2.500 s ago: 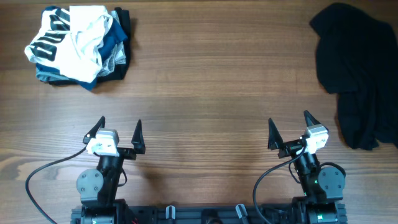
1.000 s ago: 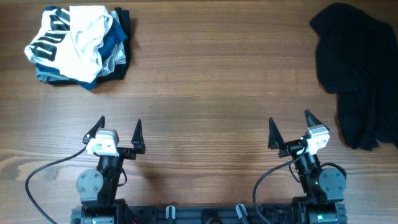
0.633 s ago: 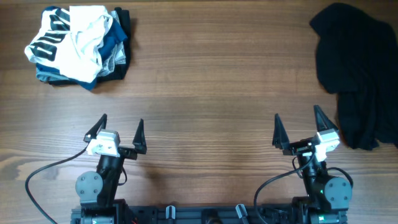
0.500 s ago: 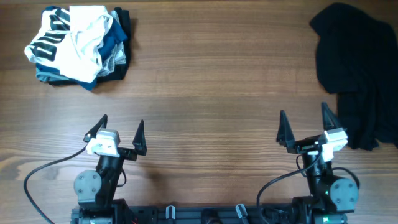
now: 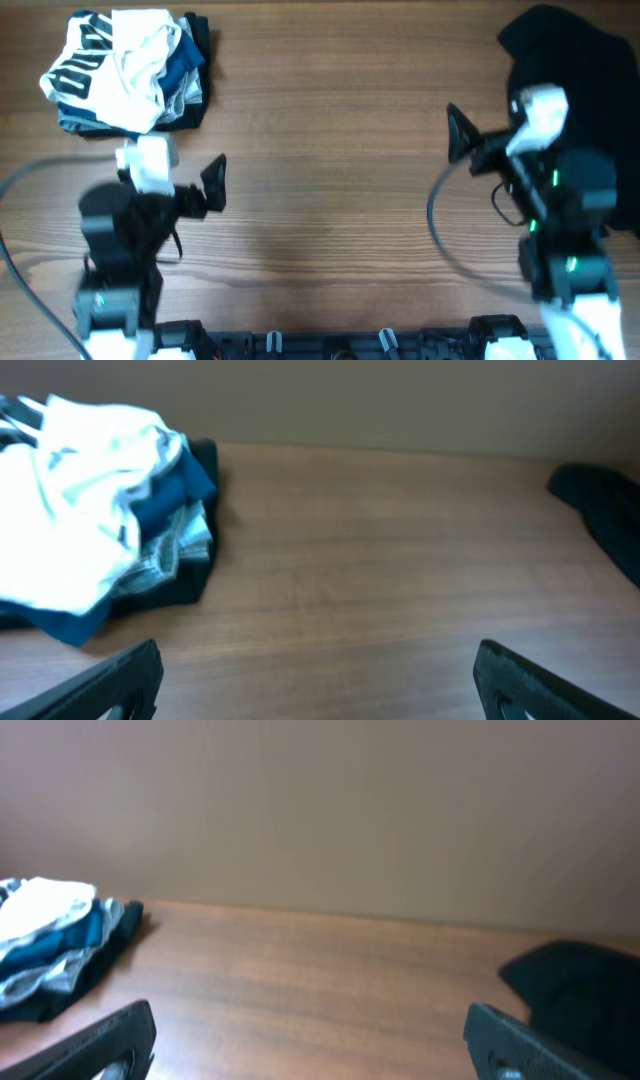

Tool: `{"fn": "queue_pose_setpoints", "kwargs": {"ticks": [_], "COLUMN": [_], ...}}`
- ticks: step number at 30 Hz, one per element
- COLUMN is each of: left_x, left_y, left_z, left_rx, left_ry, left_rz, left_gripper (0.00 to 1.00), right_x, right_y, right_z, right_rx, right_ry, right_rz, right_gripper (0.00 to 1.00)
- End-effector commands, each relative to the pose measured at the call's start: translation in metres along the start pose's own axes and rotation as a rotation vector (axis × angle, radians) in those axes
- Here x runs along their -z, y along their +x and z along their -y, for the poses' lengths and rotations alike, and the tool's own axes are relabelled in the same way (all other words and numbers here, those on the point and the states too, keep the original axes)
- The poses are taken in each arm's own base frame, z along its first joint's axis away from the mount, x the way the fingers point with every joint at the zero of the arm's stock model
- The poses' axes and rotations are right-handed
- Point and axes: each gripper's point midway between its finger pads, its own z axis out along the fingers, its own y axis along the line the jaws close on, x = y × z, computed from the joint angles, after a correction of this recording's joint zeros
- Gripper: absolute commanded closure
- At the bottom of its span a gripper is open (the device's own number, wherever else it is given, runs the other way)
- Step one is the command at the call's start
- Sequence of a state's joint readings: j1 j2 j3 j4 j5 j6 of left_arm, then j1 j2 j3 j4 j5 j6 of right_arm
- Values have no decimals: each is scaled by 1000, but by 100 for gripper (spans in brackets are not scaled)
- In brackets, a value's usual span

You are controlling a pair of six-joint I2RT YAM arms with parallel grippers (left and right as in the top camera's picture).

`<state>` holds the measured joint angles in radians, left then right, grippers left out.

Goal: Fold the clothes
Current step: 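Reach the right gripper to the crumpled black t-shirt and grasp it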

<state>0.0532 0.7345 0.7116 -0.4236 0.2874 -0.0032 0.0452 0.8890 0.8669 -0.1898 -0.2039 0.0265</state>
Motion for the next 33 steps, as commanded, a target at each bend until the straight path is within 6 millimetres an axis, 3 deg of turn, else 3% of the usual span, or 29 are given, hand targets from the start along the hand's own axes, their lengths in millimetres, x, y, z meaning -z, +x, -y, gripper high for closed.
{"fn": "queue_pose_setpoints", "kwargs": {"ticks": [1, 5, 9, 13, 16, 18, 21, 25, 29, 33], "left_x": [-15, -37, -65, -87, -96, -100, -101, -101, -101, -102], "left_y": [-32, -30, -8, 11, 25, 29, 28, 29, 29, 28], "left_z": [10, 5, 6, 1, -3, -4, -5, -4, -4, -5], "left_rx": [33, 95, 167, 197, 215, 220, 219, 219, 219, 217], "left_ry": [62, 55, 107, 119, 114, 112, 113, 113, 113, 113], "left_rz": [-87, -253, -428, -497, -544, -558, -555, -555, -555, -551], "left_gripper": [0, 0, 0, 0, 0, 0, 0, 0, 0, 0], "right_x": [-27, -53, -86, -112, -127, -137, -133, -124, -111, -110], "right_y": [-15, -2, 23, 54, 73, 94, 138, 202, 245, 264], "right_z": [-4, 2, 8, 23, 55, 96, 161, 221, 250, 253], "right_rx": [43, 35, 4, -2, -29, -123, -287, -388, -417, -438], "right_ry": [-55, -61, -72, -25, 116, 271, 478, 610, 714, 734], "right_rz": [-121, -295, -418, -489, -524, -549, -613, -720, -803, -840], "right_gripper": [0, 0, 0, 0, 0, 0, 0, 3, 10, 17]}}
